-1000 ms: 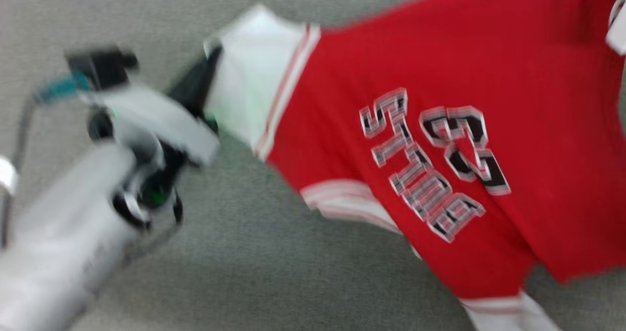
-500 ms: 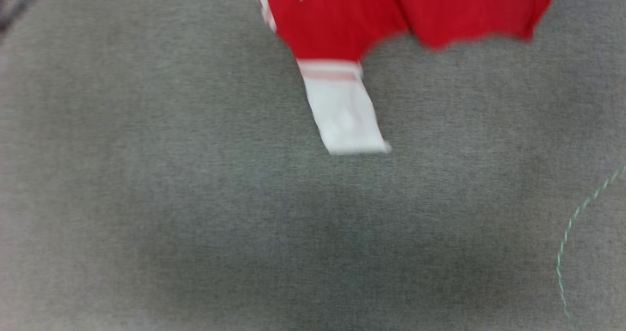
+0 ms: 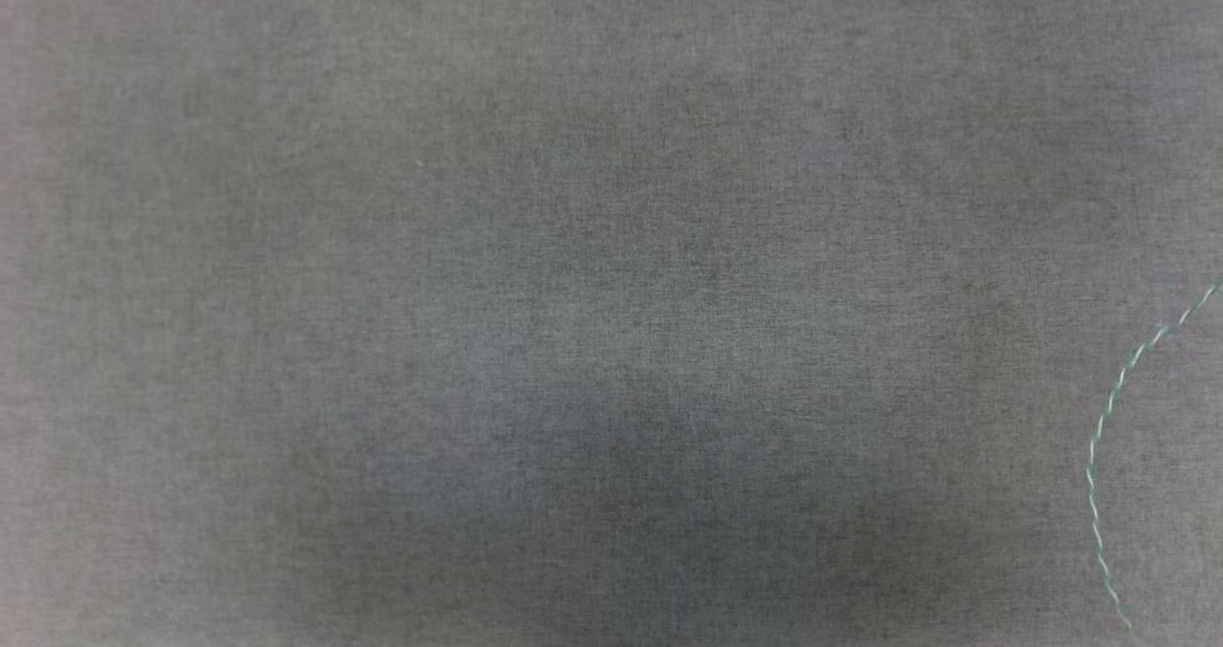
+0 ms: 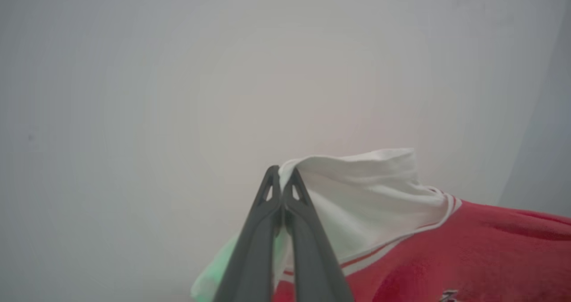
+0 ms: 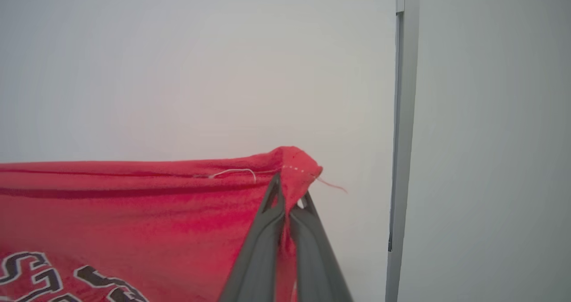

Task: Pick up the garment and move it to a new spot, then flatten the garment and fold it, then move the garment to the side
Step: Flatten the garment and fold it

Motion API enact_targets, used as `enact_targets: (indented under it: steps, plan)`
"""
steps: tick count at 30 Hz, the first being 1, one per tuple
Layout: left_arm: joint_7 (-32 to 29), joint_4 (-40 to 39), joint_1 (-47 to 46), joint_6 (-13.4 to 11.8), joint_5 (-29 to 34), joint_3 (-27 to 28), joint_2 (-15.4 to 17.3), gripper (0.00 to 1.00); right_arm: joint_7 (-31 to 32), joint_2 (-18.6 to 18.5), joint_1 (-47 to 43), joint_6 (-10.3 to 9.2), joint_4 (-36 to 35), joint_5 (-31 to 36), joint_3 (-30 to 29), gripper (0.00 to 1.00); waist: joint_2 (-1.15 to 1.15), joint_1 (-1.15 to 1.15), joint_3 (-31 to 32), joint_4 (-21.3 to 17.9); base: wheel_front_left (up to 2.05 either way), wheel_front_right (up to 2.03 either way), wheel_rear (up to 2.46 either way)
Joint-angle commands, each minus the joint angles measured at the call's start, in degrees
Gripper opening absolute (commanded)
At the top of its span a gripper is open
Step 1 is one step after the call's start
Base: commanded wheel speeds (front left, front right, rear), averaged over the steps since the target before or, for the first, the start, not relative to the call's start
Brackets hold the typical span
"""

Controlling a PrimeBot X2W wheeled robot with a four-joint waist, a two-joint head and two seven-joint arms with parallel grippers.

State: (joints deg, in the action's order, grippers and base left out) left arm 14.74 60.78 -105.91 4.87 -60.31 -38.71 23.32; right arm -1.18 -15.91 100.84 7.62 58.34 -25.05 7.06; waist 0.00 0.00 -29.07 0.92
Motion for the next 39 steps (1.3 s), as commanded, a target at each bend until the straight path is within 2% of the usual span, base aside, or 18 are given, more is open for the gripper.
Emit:
enact_targets:
  steps: [1, 5, 9, 11, 14, 17, 19, 21, 25, 29, 35, 39]
  plan:
    - [0.4, 1.3, 2.6, 0.5, -0.1, -0.1, 0.1, 0.0, -0.2, -0.8, -2.6, -0.24, 0.5, -1.1, 0.8, 0.0, 0.0, 0.0, 0.6, 0.1, 0.0, 0.0, 0.0]
    - [0.4, 2.3, 9.3, 2.1, -2.1, -0.1, -1.1, 0.0, 0.7, -2.0, -8.5, -0.23, -1.4, -4.0, 5.4, 0.0, 0.0, 0.0, 2.1, 0.5, 0.0, 0.0, 0.0]
    - [0.5, 0.7, 18.8, 2.6, -3.6, -0.6, -1.5, 0.0, 3.1, -3.2, -17.9, -0.21, -6.7, -9.1, 11.4, 0.0, 0.0, 0.0, 3.9, 0.6, 0.0, 0.0, 0.0]
    - [0.5, -2.2, 23.7, 2.6, -4.0, -0.9, -0.9, 0.0, 4.0, -4.7, -22.6, -0.19, -10.6, -12.0, 13.7, 0.0, 0.0, 0.0, 4.8, 0.7, 0.0, 0.0, 0.0]
    - [0.5, -7.5, 32.5, 2.7, -5.0, 1.2, 0.1, 0.0, 5.7, -7.3, -30.4, -0.18, -16.8, -16.2, 16.3, 0.0, 0.0, 0.0, 6.1, 0.9, 0.0, 0.0, 0.0]
    - [0.4, -13.8, 40.8, 2.7, -3.5, 3.6, 1.7, 0.0, 7.9, -10.4, -38.2, -0.18, -24.1, -19.7, 18.3, 0.0, 0.0, 0.0, 7.3, 0.8, 0.0, 0.0, 0.0]
    - [0.4, -18.4, 47.0, 2.6, -2.7, 5.8, 2.1, 0.0, 9.4, -13.0, -43.4, -0.18, -28.9, -21.3, 18.3, 0.0, 0.0, 0.0, 8.2, 0.8, 0.0, 0.0, 0.0]
    - [0.4, -23.4, 53.6, 1.5, -1.5, 7.9, 2.6, 0.0, 11.0, -15.2, -48.6, -0.18, -33.8, -22.7, 17.5, 0.0, 0.0, 0.0, 9.0, 0.9, 0.0, 0.0, 0.0]
    - [0.4, -34.8, 67.1, -2.3, 0.8, 10.3, 4.2, 0.0, 14.0, -18.6, -59.2, -0.18, -42.3, -23.3, 12.8, 0.0, 0.0, 0.0, 10.6, 1.0, 0.0, 0.0, 0.0]
    - [0.4, -47.0, 79.3, -7.4, 1.6, 12.3, 6.5, 0.0, 17.3, -19.3, -68.9, -0.19, -50.6, -21.8, 6.6, 0.0, 0.0, 0.0, 11.9, 0.9, 0.0, 0.0, 0.0]
    - [0.4, -64.5, 93.9, -16.1, 2.6, 15.3, 10.9, 0.0, 23.2, -16.1, -82.0, -0.2, -62.1, -17.5, -3.0, 0.0, 0.0, 0.0, 13.4, 1.0, 0.0, 0.0, 0.0]
    - [0.1, -74.0, 100.9, -21.1, 3.4, 16.1, 13.4, 0.0, 27.7, -12.6, -89.4, -0.21, -69.4, -14.5, -9.5, 0.0, 0.0, 0.0, 13.9, 1.2, 0.0, 0.0, 0.0]
